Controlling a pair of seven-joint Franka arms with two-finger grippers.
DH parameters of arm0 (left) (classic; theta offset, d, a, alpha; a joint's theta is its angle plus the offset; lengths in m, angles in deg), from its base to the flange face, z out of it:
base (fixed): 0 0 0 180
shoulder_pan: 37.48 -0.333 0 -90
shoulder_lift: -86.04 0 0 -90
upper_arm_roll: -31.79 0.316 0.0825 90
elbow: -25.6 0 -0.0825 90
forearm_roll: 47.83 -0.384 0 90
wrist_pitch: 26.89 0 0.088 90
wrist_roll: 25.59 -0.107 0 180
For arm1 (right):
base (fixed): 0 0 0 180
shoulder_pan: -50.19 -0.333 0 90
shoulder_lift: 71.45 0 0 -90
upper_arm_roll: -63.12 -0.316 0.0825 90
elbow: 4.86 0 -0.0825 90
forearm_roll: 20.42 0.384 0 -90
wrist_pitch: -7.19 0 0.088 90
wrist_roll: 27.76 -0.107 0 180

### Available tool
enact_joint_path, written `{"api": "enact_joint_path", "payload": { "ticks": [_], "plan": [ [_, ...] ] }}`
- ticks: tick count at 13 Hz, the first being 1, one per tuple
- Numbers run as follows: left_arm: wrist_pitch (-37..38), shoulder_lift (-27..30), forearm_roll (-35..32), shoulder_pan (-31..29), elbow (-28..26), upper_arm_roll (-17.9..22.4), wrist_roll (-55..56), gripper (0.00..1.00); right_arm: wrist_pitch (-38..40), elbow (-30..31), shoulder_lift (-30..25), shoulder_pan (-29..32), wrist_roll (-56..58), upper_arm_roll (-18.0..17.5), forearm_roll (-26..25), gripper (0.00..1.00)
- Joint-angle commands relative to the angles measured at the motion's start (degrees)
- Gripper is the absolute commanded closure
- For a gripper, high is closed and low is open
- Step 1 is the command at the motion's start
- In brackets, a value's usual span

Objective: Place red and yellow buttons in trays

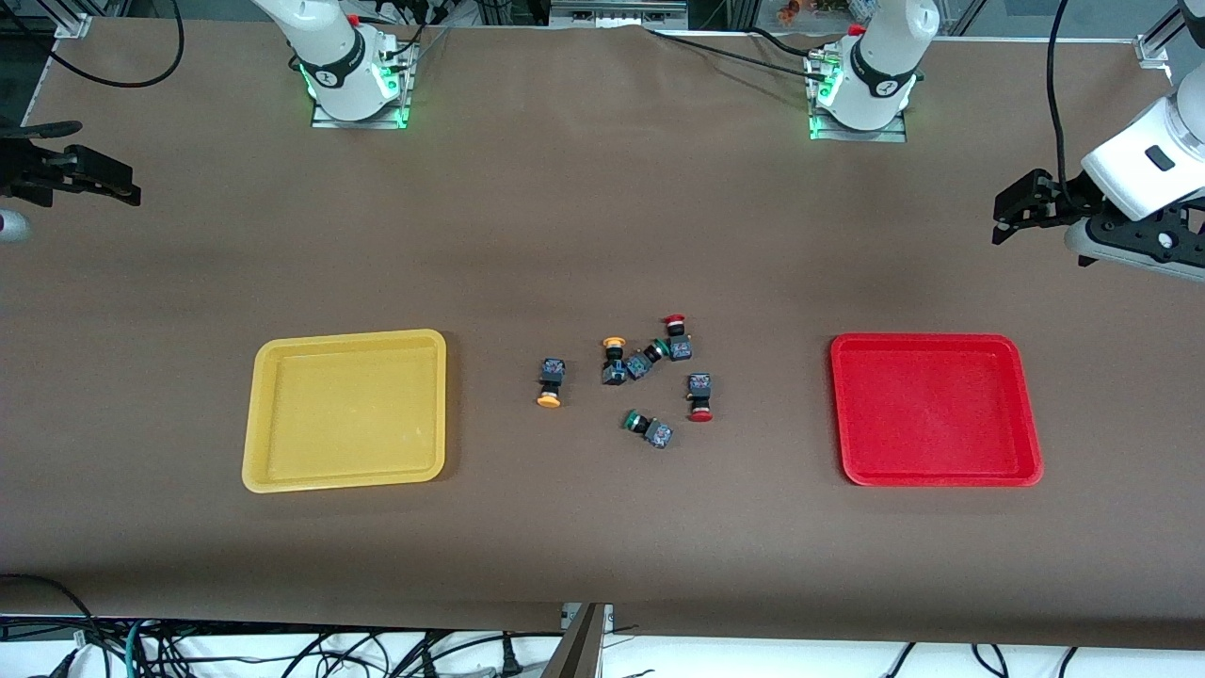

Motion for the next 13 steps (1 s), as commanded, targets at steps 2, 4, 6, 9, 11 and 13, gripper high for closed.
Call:
{"api": "enact_joint_path", "payload": {
  "ticks": [2,4,6,9,11,13],
  "plan": [
    [1.2,0.3,-1.5,0.3,1.0,-0.1,0.6,0.00,1.0,-1.0,0.1,0.1,-0.1,-0.1,-0.8,0.00],
    [1.2,0.3,-1.5,0.3,1.0,-0.2,0.6,0.00,1.0,-1.0,0.2,0.1,0.2,-0.1,-0.8,0.00],
    [1.1,0.3,-1.6,0.3,1.0,-0.2,0.6,0.00,0.6,-1.0,0.2,0.1,0.5,-0.1,-0.8,0.00],
    [1.1,0.2,-1.6,0.3,1.0,-0.2,0.6,0.00,0.5,-1.0,0.3,0.0,-0.3,-0.3,-0.5,0.00],
    [1.2,0.3,-1.5,0.3,1.0,-0.2,0.6,0.00,0.3,-0.9,1.6,-0.3,-0.3,-0.6,-0.4,0.00],
    [1.2,0.3,-1.5,0.3,1.0,-0.2,0.8,0.00,-0.7,-0.9,3.4,-0.9,-0.3,-0.6,0.6,0.00]
  ]
}}
